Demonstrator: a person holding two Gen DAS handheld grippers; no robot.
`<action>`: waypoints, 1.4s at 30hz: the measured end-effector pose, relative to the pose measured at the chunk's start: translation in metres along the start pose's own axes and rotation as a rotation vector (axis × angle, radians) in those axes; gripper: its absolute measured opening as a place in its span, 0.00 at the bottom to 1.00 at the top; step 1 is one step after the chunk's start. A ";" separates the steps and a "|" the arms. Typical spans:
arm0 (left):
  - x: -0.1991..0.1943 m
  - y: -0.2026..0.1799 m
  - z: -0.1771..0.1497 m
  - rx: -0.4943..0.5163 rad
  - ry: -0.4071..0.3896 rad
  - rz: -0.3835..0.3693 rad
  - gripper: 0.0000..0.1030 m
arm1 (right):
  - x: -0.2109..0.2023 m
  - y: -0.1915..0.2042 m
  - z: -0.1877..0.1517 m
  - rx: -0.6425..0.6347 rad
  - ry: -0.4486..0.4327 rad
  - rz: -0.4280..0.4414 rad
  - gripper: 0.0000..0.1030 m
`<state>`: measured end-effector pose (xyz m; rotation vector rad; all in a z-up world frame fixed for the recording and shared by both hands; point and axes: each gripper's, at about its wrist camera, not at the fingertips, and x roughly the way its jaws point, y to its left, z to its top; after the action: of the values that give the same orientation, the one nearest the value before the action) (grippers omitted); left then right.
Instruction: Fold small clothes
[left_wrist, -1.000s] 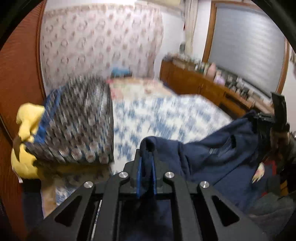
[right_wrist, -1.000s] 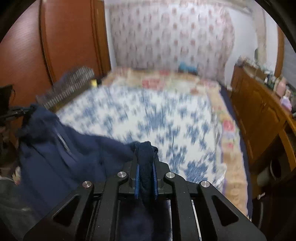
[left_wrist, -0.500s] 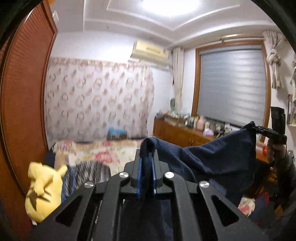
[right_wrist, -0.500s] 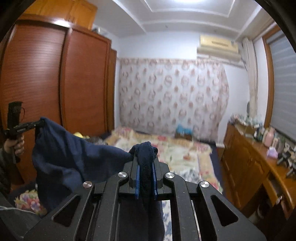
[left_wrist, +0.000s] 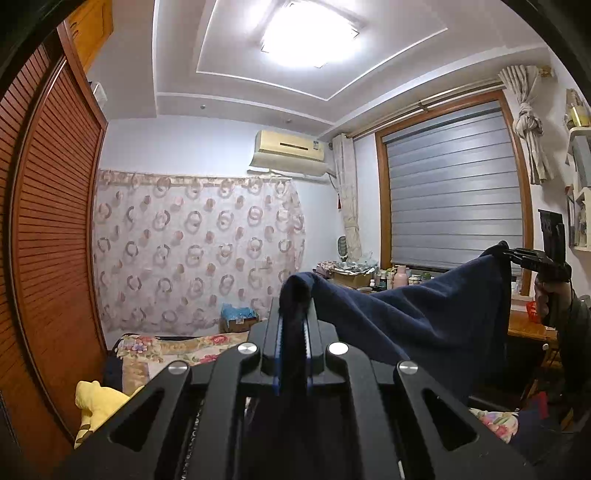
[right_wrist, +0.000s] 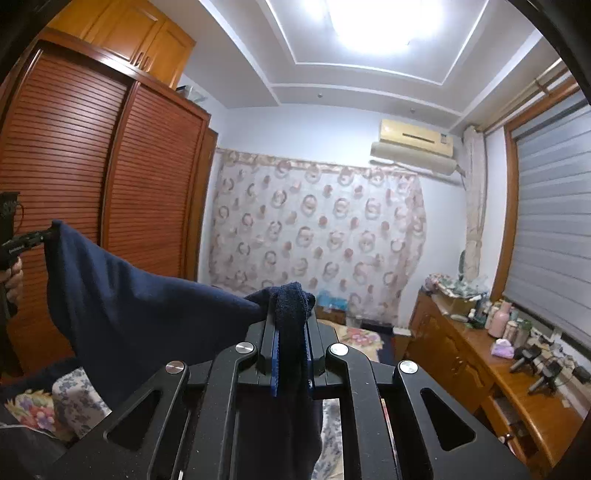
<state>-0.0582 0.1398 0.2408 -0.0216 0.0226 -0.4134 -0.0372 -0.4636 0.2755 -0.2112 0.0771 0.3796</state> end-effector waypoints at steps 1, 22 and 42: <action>-0.001 -0.001 0.001 -0.001 -0.004 -0.003 0.06 | -0.008 -0.001 0.000 0.001 -0.002 -0.007 0.07; 0.237 0.031 -0.133 -0.003 0.487 0.100 0.13 | 0.245 -0.077 -0.152 0.052 0.469 -0.160 0.24; 0.188 0.005 -0.276 -0.122 0.741 0.060 0.49 | 0.202 -0.029 -0.294 0.163 0.667 -0.029 0.46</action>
<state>0.1083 0.0640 -0.0389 0.0130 0.7769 -0.3407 0.1504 -0.4818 -0.0282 -0.1700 0.7585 0.2588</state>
